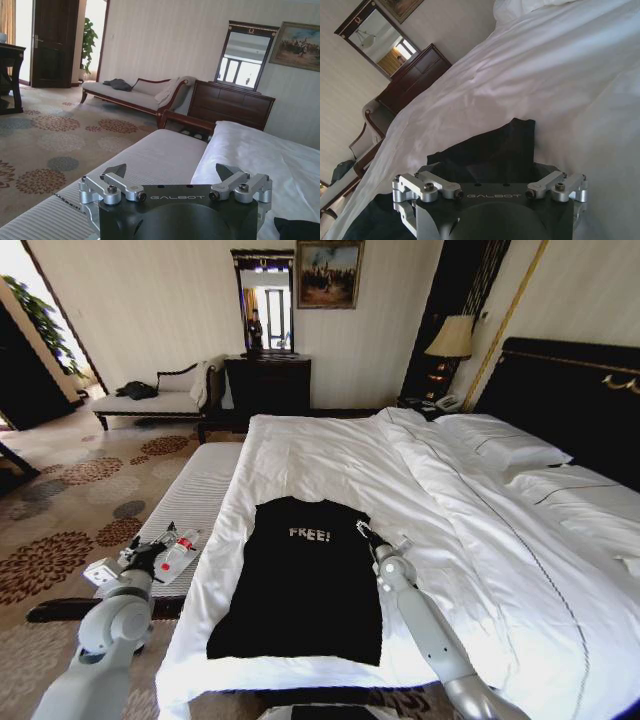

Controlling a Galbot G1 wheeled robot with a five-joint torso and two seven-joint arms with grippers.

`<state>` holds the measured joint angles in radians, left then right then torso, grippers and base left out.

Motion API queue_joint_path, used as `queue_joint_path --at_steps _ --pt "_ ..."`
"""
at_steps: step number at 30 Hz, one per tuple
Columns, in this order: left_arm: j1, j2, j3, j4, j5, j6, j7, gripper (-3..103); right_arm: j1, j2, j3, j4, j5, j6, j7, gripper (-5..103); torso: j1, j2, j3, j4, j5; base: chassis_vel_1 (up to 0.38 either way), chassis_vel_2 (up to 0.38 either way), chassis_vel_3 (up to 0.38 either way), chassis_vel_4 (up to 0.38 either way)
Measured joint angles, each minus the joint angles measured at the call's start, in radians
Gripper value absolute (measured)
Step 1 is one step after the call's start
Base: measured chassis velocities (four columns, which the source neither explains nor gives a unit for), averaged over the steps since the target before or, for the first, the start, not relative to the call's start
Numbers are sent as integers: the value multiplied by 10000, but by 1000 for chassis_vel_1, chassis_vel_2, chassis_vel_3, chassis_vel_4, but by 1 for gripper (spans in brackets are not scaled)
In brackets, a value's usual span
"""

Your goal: Fold the clothes on the bed.

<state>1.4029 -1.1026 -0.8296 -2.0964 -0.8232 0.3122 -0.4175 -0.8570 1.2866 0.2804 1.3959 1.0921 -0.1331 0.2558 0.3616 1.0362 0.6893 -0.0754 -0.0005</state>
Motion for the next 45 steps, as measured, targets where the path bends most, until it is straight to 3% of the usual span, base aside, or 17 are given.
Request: queue_joint_path --at_steps 28,45 --pt "-176 -70 120 241 65 -21 -25 100 181 99 -524 168 -555 243 -393 100 0 0 0 0 0 0 0 0 0" --pt "19 -130 46 57 111 -27 -37 100 1232 -449 -827 -645 -534 -399 105 100 0 -1 1 -2 0 0 0 0 0"
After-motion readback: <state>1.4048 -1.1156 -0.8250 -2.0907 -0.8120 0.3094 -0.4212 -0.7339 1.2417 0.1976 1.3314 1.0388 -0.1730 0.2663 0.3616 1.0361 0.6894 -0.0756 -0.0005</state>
